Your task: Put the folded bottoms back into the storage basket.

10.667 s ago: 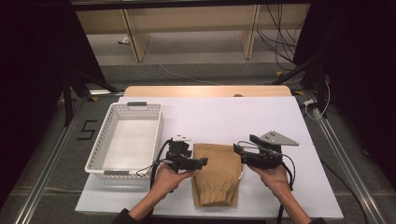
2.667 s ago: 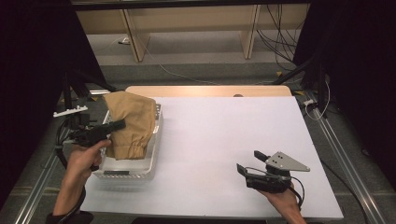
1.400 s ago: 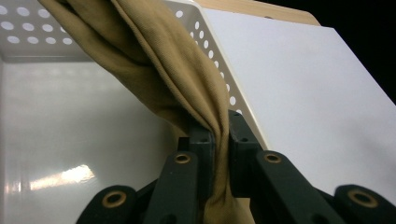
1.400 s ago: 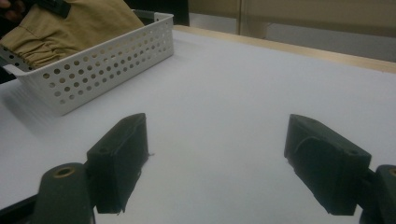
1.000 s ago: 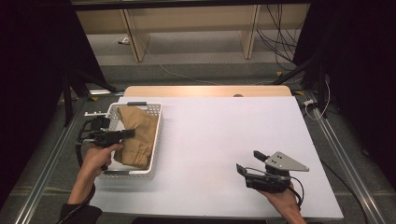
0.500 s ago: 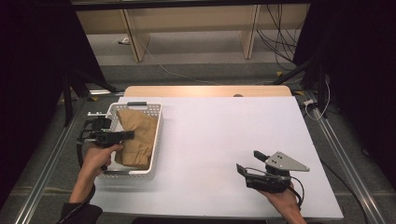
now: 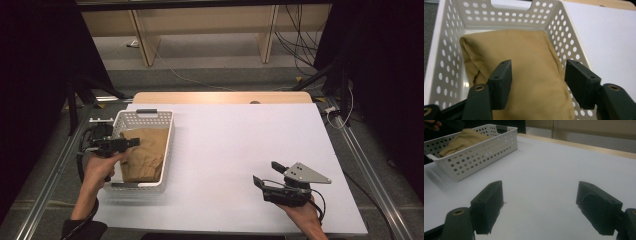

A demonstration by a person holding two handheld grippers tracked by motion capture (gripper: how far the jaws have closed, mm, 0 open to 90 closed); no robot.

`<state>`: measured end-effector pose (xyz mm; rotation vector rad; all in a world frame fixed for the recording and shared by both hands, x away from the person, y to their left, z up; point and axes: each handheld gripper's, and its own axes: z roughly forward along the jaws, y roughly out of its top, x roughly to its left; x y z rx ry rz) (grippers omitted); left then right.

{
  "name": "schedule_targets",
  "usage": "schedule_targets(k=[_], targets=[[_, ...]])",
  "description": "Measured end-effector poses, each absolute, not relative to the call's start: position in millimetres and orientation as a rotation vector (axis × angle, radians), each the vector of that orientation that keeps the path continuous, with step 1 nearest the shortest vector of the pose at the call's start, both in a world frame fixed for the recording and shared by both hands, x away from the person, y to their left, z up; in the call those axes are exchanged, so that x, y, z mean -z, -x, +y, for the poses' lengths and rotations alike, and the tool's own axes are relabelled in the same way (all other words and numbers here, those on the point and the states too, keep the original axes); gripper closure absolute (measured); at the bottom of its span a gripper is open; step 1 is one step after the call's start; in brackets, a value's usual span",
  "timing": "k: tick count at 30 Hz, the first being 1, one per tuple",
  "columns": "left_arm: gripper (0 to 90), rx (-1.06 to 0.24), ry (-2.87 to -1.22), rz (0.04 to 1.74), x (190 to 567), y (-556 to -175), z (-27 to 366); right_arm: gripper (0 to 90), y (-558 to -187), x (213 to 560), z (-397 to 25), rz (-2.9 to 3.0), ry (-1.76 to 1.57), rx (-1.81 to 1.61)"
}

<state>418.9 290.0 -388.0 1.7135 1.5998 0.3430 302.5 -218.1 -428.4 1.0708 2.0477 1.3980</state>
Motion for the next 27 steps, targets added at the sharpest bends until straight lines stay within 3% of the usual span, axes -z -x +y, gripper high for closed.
schedule_targets(k=[3,18,27], targets=[[33.0,-0.382,-1.705,1.602,381,-416,288,22.6,-303,428,-218,2.047,-1.070,-1.399],[25.6,-0.207,-1.663,1.432,365,-405,257,22.6,-302,428,-219,2.045,-1.070,-1.402],[23.3,-0.194,-1.630,1.334,361,-397,236,22.6,-302,428,-219,2.043,-1.068,-1.403]])
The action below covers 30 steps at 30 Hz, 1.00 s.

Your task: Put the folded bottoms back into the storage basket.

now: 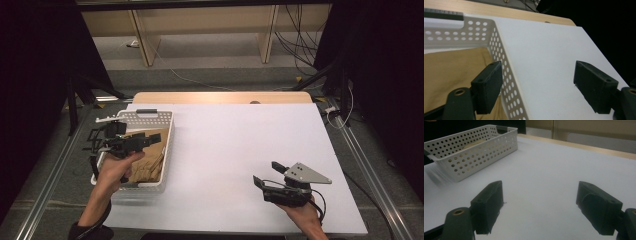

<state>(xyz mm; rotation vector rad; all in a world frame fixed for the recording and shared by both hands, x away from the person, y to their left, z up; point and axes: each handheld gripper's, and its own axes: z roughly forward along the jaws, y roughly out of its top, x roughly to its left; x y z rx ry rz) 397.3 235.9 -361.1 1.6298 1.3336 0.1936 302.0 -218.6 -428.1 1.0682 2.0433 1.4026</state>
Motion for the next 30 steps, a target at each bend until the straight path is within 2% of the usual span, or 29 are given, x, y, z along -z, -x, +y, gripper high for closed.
schedule_targets(k=[17,30], targets=[[21.7,-0.227,-1.584,1.214,372,-382,202,22.5,-302,428,-219,2.040,-1.065,-1.408],[21.3,-0.203,-1.616,1.138,385,-371,176,22.4,-302,428,-218,2.040,-1.061,-1.410]])
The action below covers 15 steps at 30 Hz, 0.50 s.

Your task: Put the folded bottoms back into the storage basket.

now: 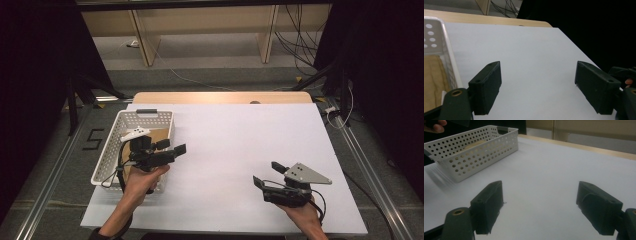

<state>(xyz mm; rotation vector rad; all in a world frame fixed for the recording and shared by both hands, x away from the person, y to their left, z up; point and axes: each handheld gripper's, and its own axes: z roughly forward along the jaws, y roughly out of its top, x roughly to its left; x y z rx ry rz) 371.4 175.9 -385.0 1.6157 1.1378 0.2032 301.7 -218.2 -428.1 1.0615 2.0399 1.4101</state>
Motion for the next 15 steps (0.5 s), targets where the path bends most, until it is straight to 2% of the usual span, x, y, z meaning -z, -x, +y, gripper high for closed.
schedule_targets(k=[15], targets=[[20.5,-0.229,-1.677,1.013,402,-352,143,22.1,-302,428,-218,2.039,-1.062,-1.412]])
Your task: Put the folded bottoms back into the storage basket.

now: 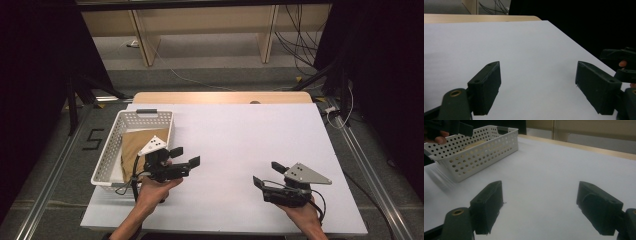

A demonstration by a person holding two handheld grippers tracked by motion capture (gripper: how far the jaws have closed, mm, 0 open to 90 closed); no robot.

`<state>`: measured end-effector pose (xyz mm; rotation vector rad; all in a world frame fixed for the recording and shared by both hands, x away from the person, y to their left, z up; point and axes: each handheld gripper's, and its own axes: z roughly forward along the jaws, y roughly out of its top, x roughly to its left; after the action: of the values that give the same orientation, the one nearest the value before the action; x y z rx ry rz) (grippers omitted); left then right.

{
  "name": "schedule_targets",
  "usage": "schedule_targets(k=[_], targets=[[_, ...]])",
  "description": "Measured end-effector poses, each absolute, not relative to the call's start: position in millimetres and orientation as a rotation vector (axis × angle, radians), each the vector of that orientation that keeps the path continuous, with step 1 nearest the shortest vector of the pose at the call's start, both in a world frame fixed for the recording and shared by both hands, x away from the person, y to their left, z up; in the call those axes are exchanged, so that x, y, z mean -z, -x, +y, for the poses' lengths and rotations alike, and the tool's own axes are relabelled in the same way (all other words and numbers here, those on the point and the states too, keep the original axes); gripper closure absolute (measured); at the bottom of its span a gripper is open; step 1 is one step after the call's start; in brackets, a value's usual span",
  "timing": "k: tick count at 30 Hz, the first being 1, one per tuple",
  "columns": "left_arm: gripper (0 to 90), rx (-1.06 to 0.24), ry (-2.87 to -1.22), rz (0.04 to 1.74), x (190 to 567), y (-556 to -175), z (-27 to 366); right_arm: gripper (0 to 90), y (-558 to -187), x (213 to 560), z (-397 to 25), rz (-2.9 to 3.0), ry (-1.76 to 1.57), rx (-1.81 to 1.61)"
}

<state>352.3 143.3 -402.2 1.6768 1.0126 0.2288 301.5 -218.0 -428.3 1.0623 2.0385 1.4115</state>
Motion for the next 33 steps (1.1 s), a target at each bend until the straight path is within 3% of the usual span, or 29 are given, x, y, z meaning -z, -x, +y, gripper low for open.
schedule_targets(k=[13,33], targets=[[19.6,-0.268,-1.710,0.910,412,-336,131,21.8,-301,428,-218,2.044,-1.060,-1.412],[18.6,-0.288,-1.725,0.883,433,-314,135,18.1,-300,428,-217,2.036,-1.065,-1.421]])
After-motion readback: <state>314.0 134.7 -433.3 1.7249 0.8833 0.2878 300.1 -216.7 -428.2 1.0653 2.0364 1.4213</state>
